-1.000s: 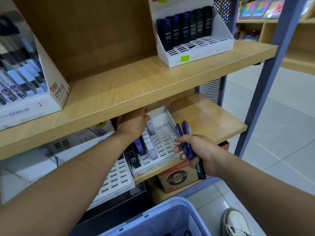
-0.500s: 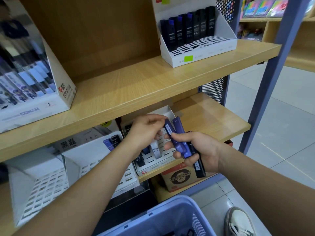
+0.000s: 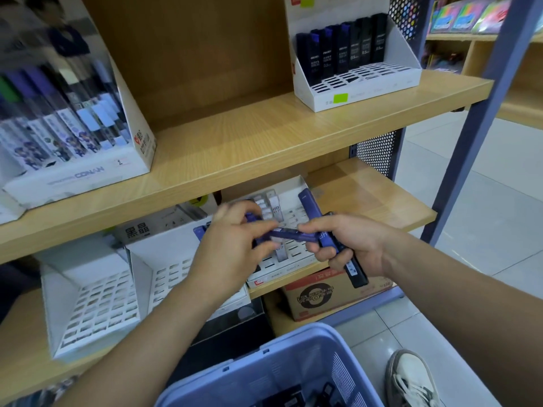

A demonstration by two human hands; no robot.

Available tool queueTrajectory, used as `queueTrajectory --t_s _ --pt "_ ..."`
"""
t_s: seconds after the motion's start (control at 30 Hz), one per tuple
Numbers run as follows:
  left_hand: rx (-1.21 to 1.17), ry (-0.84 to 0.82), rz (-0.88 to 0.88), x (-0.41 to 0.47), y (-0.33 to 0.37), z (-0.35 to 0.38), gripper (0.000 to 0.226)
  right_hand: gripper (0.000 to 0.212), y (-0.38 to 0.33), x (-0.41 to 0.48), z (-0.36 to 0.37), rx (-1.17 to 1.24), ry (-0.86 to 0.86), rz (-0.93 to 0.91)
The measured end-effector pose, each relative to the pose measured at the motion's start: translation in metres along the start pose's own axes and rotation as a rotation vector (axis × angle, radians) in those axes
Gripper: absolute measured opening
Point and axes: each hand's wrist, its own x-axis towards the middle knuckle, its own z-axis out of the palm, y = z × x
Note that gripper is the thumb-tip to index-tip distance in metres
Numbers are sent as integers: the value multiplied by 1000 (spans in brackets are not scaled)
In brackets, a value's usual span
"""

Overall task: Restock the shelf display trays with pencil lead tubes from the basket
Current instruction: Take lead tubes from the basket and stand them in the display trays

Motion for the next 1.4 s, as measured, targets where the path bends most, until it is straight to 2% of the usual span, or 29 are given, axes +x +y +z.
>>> queueTrajectory --t_s 0.07,0.13,0.17,0.23,0.3,0.37,0.47,0.6,0.73,0.83,1.07,1.23,1.4 --pt "132 10 128 -1 2 -2 24 18 -1 -1 4 12 -43 3" --pt "63 -19 22 -2 10 -7 16 26 -1 -1 6 86 -40 -36" --pt "-66 -20 -112 -2 15 -9 14 30 -1 -1 5 115 -26 -60" --pt "-471 -47 -429 -3 22 -11 10 36 1 -2 3 97 -3 -95" --pt "-845 -70 -600 -5 27 -9 18 36 4 -3 5 5 -3 -102" --pt "-977 -57 -634 -9 28 -8 27 25 7 -3 9 -82 -2 -106" --pt "-1033 -27 -640 -13 28 -5 40 14 9 -1 14 -160 20 -121" --pt "-1085 -20 -687 -20 22 -5 52 13 12 0 13 -315 10 -113" --pt "-1068 3 -760 -27 8 -8 33 12 18 0 13 -433 23 -38" --pt "-957 52 -761 -29 -6 -12 27 31 24 5 10 -397 158 21" --pt "-674 167 -516 -8 -19 -12 20 13 28 16 6 -275 345 31" --pt "-410 51 -403 2 -21 14 20 20 28 15 7 -235 364 -5" --pt "-367 14 -427 4 -29 26 20 22 25 15 6 -200 341 -3"
